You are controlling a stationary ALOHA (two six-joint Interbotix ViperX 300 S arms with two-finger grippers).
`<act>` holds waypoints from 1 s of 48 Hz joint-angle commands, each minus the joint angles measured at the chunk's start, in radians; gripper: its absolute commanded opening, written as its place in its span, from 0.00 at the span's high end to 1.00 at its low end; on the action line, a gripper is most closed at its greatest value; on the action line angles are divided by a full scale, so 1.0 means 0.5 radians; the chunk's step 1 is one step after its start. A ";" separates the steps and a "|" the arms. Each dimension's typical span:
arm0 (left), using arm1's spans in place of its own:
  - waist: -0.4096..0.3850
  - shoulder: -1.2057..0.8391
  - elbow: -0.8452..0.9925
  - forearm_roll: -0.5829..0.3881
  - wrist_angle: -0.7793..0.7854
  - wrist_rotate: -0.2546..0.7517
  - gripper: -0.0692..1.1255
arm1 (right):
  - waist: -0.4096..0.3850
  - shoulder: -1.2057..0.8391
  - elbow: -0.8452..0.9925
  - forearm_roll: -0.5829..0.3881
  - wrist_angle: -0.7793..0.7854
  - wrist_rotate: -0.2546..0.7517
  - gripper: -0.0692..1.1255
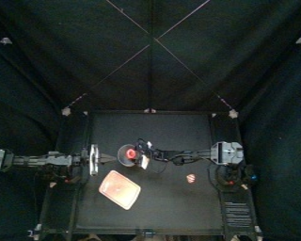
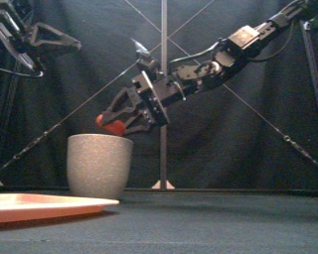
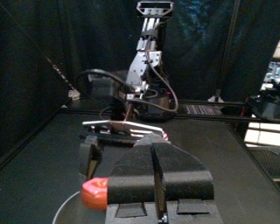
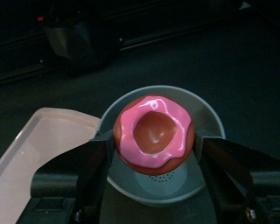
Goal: Pick the donut then place it in the grey bowl
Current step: Drop donut in the grey bowl and return to neutral
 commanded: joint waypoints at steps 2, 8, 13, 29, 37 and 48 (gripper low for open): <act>-0.006 0.009 -0.028 0.003 -0.012 -0.006 0.96 | -0.006 -0.009 -0.095 -0.046 0.018 0.000 0.12; -0.006 0.009 -0.021 0.003 -0.009 -0.003 0.96 | -0.006 -0.021 -0.098 -0.058 0.015 0.000 0.06; -0.006 0.009 -0.015 0.000 -0.009 -0.003 0.96 | -0.009 -0.040 -0.089 -0.061 0.015 0.000 0.07; -0.009 0.009 -0.009 0.000 -0.009 -0.006 0.96 | -0.012 -0.319 0.156 -0.052 -0.028 0.000 0.07; -0.009 0.009 0.003 0.000 -0.012 -0.003 0.96 | -0.012 -0.589 0.463 -0.043 -0.206 0.000 0.07; -0.009 0.009 0.009 0.003 -0.012 -0.003 0.96 | -0.012 -1.000 0.973 -0.012 -0.641 0.003 0.07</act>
